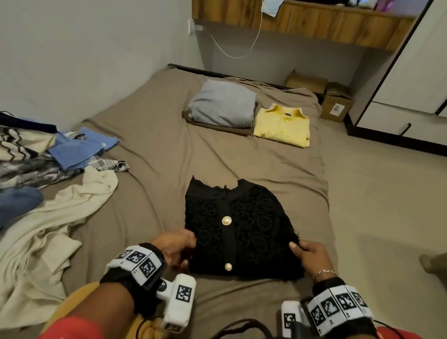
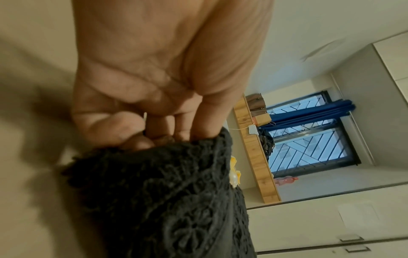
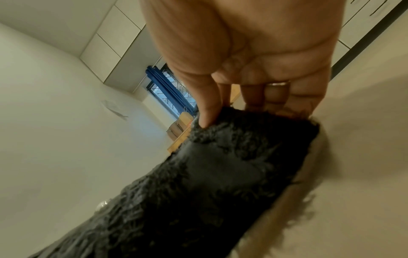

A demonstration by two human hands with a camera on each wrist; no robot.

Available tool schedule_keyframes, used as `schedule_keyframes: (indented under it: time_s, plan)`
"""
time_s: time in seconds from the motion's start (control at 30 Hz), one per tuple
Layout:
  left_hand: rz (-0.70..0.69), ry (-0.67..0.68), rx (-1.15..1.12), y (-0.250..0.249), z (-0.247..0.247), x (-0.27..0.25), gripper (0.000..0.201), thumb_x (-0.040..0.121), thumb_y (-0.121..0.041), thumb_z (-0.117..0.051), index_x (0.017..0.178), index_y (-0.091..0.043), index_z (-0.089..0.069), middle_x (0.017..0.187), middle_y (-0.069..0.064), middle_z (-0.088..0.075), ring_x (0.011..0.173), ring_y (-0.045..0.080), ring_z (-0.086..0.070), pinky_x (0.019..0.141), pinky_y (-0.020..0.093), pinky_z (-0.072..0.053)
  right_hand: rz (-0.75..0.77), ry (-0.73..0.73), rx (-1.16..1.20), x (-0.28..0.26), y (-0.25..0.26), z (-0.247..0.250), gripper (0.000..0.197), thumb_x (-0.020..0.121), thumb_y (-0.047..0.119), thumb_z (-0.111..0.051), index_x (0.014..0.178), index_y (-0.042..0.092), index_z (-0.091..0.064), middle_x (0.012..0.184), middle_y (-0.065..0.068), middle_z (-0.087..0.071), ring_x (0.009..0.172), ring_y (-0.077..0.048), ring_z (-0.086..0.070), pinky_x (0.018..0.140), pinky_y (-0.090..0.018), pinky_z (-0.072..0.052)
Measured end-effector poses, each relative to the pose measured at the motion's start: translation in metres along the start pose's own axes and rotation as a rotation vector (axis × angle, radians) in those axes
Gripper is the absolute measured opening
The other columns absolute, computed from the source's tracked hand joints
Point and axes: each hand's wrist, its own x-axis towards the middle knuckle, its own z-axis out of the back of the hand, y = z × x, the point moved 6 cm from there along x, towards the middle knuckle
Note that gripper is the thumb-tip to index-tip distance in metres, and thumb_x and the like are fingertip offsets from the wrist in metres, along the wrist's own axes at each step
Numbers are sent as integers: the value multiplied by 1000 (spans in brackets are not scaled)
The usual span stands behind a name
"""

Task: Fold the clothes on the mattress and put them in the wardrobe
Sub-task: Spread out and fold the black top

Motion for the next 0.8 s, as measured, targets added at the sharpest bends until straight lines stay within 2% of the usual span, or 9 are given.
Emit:
schedule_keyframes:
  time_s: [0.13, 0.2, 0.3, 0.37, 0.43, 0.47, 0.57, 0.7, 0.8]
  plan:
    - [-3, -78, 26, 3, 3, 0, 31, 96, -2, -39, 66, -13, -40, 56, 2, -40, 52, 13, -34, 42, 17, -28, 5, -18, -46, 1, -2, 9, 32, 89, -1, -54, 60, 12, -57, 38, 15, -54, 49, -4, -53, 44, -7, -39]
    - [-37, -169, 12, 2, 12, 0, 30, 94, 0, -41, 66, -10, -43, 44, 1, -44, 48, 16, -34, 41, 18, -30, -15, -40, -91, 3, -9, 11, 32, 89, 0, -54, 58, 10, -56, 43, 11, -53, 56, -12, -53, 49, -16, -41]
    - [-75, -179, -56, -2, 13, -3, 28, 94, 2, -39, 70, -13, -42, 54, 4, -44, 42, 14, -41, 32, 13, -35, -8, -41, -149, -1, -10, 10, 10, 88, 4, -59, 79, 3, -62, 71, -6, -63, 77, -23, -58, 73, -34, -47]
    - [-50, -125, -52, -1, 6, -4, 30, 94, -1, -41, 68, -16, -42, 48, 0, -45, 32, 6, -43, 32, 10, -36, 96, -145, -266, -9, 0, 14, 13, 82, 8, -67, 95, 9, -61, 89, -11, -59, 85, -28, -58, 82, -39, -47]
    - [-8, -69, -36, 2, -1, -6, 31, 94, -4, -43, 66, -17, -41, 43, -4, -45, 34, 5, -44, 33, 10, -37, 224, -333, -382, -26, 16, 22, 9, 81, 13, -68, 84, 16, -60, 87, -8, -57, 79, -28, -55, 74, -35, -45]
    - [3, -58, -38, 2, -2, -6, 31, 94, -4, -43, 66, -17, -41, 48, -3, -45, 40, 7, -45, 33, 10, -38, 237, -358, -404, -34, 21, 21, 8, 82, 16, -67, 78, 18, -60, 83, -7, -59, 75, -26, -55, 68, -31, -42]
    - [-9, -71, -45, 0, -1, -8, 31, 94, -1, -39, 67, -17, -40, 63, 2, -39, 55, 11, -40, 33, 11, -39, 128, -240, -378, -41, 13, 5, 11, 81, 24, -69, 77, 18, -61, 76, -7, -62, 73, -25, -57, 66, -29, -42]
    - [-72, -131, -80, -3, 7, -7, 27, 95, -1, -41, 70, -12, -43, 65, 6, -41, 56, 16, -42, 30, 16, -41, 137, -178, -479, -35, 9, -12, 31, 82, 15, -67, 60, 29, -50, 73, -5, -62, 73, -23, -56, 65, -26, -36]
    - [-119, -206, -120, -4, 20, -6, 27, 96, -7, -46, 69, -9, -42, 63, 9, -43, 48, 17, -46, 30, 18, -42, 143, -226, -309, -27, 7, -1, 37, 82, 2, -63, 58, 26, -50, 65, -8, -58, 68, -27, -56, 67, -35, -47]
